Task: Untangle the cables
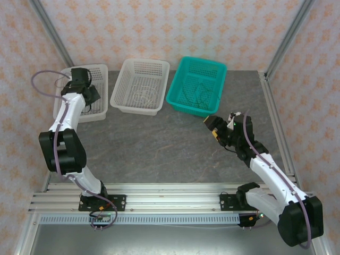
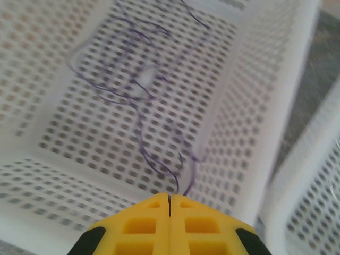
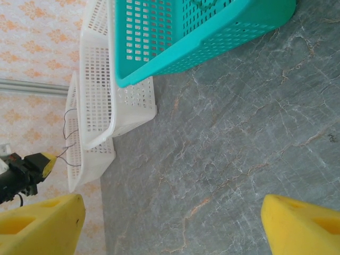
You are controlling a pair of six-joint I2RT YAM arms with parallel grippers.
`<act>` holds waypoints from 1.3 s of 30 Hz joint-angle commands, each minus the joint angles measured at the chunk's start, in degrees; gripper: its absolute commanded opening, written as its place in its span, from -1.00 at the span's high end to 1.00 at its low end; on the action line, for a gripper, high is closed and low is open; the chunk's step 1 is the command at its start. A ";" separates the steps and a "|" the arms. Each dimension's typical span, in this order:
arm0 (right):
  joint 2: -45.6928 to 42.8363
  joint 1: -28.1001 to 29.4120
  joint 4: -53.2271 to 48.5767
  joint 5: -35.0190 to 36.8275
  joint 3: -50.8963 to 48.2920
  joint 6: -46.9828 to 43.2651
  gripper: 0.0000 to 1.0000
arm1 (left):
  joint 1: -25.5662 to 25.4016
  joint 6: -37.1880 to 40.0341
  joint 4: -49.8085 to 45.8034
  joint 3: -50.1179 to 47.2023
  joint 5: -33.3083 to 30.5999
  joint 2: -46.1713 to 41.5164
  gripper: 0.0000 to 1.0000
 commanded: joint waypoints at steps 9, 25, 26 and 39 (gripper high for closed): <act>0.02 0.25 -3.42 4.35 1.49 -2.27 -0.74 | 3.56 -7.25 5.46 4.11 1.78 3.38 -0.08; 9.28 -6.79 10.68 53.54 -1.79 -38.82 -0.99 | -18.57 11.27 47.37 -51.83 -6.90 -43.69 -0.86; 11.53 -6.78 18.14 53.61 -4.23 -42.12 -0.98 | -18.57 12.78 48.68 -54.38 -9.58 -44.32 -0.86; 33.73 -14.78 59.07 38.26 -13.61 -46.89 -0.99 | -12.92 13.35 77.76 -65.85 -10.00 -24.14 -0.86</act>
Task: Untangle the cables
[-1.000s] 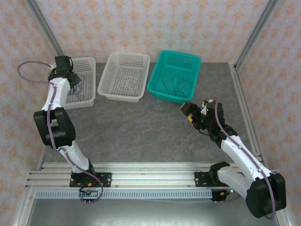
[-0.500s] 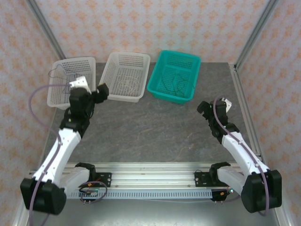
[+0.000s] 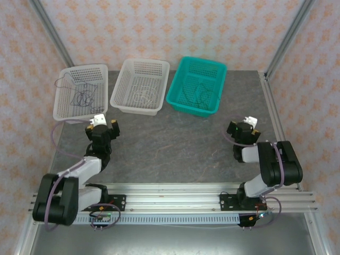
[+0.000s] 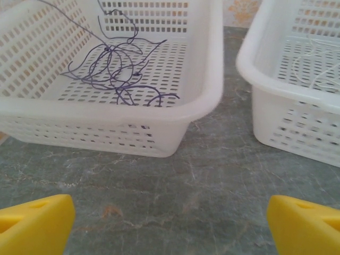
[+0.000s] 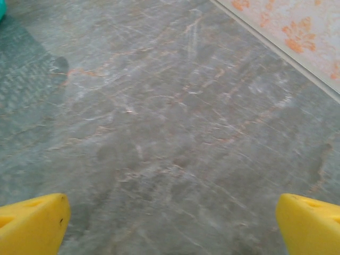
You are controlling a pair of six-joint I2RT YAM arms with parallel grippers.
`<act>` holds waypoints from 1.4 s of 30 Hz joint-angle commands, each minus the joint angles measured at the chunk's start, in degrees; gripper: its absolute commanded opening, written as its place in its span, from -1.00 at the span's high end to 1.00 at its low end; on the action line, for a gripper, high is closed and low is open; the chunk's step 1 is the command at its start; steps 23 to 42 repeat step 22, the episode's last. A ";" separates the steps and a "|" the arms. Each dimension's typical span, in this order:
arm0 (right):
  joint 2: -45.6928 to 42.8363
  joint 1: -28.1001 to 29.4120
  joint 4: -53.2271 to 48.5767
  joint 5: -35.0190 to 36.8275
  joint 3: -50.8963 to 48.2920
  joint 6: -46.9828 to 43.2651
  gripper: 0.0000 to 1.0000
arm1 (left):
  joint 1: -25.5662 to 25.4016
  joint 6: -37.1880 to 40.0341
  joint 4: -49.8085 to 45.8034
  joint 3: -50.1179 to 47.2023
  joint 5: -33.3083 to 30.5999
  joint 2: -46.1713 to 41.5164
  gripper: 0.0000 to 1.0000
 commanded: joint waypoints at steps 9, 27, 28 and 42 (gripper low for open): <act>-0.30 -0.14 4.09 -4.39 3.45 -1.40 -0.98 | -0.43 4.13 10.99 7.16 6.55 17.70 -1.00; -0.21 -0.01 4.34 -4.08 3.46 -1.60 -0.98 | -0.68 4.21 10.13 7.48 6.51 17.55 -1.00; -0.21 -0.01 4.34 -4.08 3.46 -1.60 -0.98 | -0.68 4.21 10.13 7.48 6.51 17.55 -1.00; -0.21 -0.01 4.34 -4.08 3.46 -1.60 -0.98 | -0.68 4.21 10.13 7.48 6.51 17.55 -1.00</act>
